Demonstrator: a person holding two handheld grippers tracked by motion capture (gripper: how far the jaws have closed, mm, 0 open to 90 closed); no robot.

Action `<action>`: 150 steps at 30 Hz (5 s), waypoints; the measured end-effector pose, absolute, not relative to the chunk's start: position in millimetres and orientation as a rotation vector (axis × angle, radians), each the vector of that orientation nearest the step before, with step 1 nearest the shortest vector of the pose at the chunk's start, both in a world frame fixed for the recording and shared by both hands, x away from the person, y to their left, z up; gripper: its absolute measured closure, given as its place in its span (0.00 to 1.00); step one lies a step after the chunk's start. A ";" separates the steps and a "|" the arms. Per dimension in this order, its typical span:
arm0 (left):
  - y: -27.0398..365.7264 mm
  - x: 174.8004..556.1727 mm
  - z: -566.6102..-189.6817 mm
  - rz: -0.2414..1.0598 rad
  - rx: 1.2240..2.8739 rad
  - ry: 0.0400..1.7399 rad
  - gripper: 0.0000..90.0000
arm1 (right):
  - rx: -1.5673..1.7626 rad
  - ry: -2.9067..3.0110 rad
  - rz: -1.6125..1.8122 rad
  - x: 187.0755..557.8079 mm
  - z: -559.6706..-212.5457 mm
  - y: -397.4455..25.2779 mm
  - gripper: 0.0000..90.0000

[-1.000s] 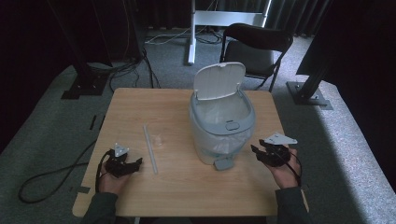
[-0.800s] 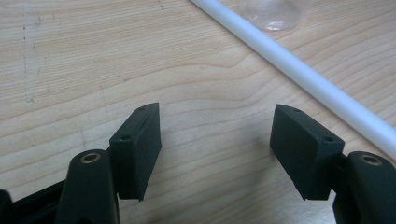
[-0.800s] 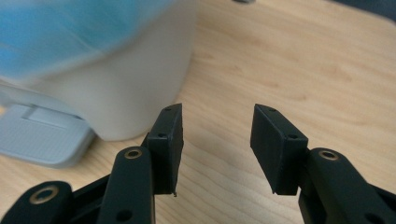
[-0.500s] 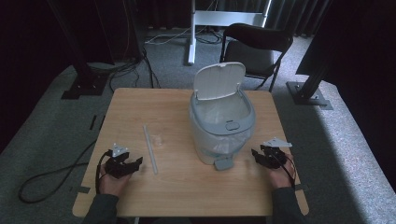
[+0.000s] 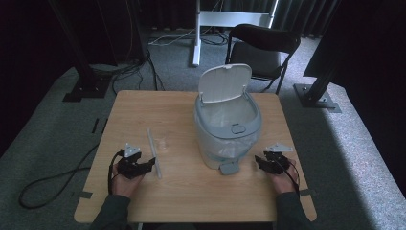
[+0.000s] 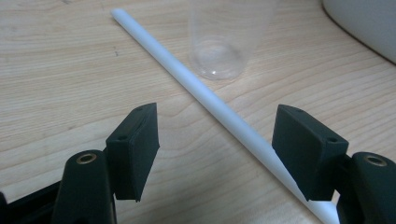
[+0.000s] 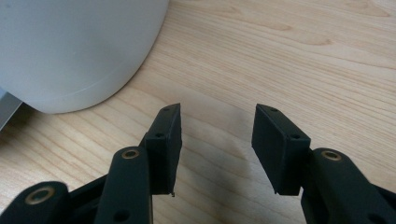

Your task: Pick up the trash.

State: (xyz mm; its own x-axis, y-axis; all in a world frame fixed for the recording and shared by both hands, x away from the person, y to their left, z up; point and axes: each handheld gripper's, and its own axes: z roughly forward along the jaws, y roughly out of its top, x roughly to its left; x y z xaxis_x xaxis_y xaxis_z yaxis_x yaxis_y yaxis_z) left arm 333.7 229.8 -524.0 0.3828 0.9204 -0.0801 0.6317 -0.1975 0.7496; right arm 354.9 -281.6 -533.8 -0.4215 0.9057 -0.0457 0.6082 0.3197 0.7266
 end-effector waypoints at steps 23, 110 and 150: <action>217.7 372.7 -525.1 0.498 1.969 1.462 0.61 | 1.321 2.186 0.854 356.1 -538.8 -277.3 0.57; 259.3 373.0 -497.8 0.414 2.128 1.533 0.88 | 1.328 2.205 0.885 357.1 -539.4 -280.0 0.58; 245.1 344.0 -434.3 0.527 1.881 1.122 0.88 | 1.348 2.208 0.908 357.7 -540.0 -282.1 0.58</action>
State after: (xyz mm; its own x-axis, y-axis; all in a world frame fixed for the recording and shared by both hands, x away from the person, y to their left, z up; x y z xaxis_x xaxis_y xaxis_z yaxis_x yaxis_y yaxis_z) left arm 344.0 245.1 -434.3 0.5061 0.8597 -0.0684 0.4965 -0.2256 0.8382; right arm 357.7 -282.1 -540.0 -0.4566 0.8897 -0.0009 0.6317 0.3249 0.7038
